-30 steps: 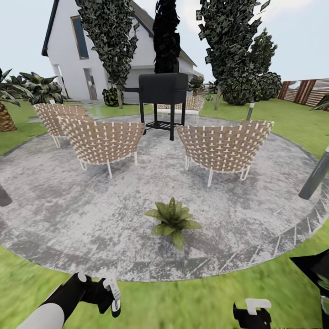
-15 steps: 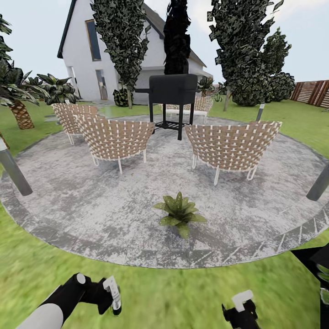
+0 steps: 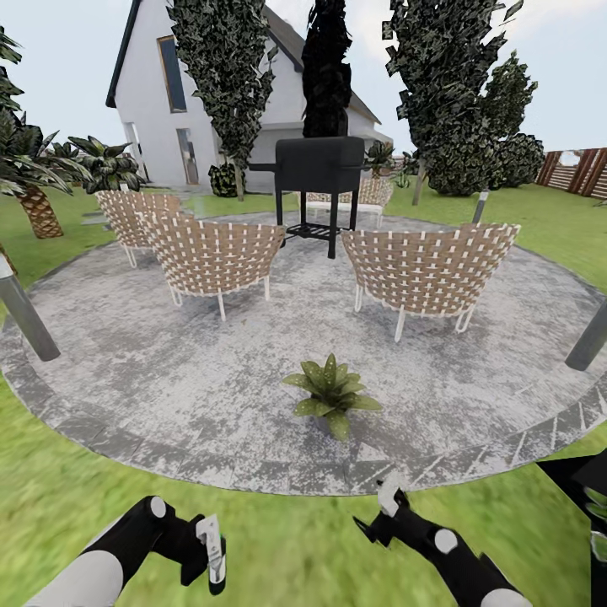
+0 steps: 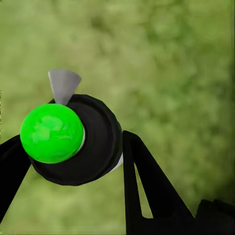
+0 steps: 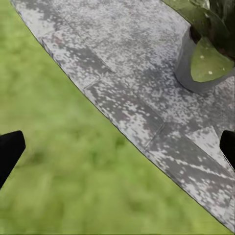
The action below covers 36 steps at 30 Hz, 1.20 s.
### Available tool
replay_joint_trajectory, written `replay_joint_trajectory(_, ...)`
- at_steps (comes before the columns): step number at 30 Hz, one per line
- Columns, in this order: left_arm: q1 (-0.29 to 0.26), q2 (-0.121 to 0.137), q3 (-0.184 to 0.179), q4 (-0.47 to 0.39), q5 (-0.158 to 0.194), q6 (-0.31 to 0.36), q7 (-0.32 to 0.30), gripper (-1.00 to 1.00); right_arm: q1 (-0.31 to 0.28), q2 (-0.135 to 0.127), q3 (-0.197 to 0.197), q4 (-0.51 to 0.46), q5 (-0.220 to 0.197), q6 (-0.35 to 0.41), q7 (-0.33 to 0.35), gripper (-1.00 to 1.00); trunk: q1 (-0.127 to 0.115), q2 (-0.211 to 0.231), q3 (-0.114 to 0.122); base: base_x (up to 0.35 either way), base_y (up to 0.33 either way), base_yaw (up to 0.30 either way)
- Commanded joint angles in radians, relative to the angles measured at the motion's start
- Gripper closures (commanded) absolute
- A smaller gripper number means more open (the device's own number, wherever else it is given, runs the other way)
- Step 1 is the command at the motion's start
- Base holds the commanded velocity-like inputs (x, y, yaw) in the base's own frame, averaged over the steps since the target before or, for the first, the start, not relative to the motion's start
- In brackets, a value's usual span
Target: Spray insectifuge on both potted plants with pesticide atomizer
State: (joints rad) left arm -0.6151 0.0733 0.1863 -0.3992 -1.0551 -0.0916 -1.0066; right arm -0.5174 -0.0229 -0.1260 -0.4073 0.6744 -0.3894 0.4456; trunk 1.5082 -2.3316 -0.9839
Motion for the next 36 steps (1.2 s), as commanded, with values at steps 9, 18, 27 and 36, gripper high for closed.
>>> replay_joint_trajectory(9,-0.018,-0.026,-0.103,-0.011,-0.009,0.002,-0.006,1.00,-0.041,0.090,0.173,-0.119,0.007,-0.003,0.207,-1.00,0.000,0.000,-0.001,0.000,0.000,0.000)
replay_joint_trajectory(18,-0.017,-0.078,-0.172,-0.012,-0.009,0.002,0.053,1.00,-0.041,0.136,0.194,-0.118,0.007,-0.005,0.209,1.00,0.000,0.000,-0.001,0.000,0.000,0.000)
replay_joint_trajectory(27,-0.020,-0.084,-0.175,-0.016,-0.006,0.001,0.098,1.00,-0.041,0.168,0.197,-0.110,0.007,-0.004,0.211,1.00,0.000,0.000,-0.001,0.000,0.000,0.000)
replay_joint_trajectory(36,-0.026,-0.132,-0.175,-0.094,-0.003,0.001,0.092,1.00,-0.041,0.170,0.199,-0.108,0.007,-0.005,0.211,1.00,0.000,0.000,-0.001,0.000,0.000,0.000)
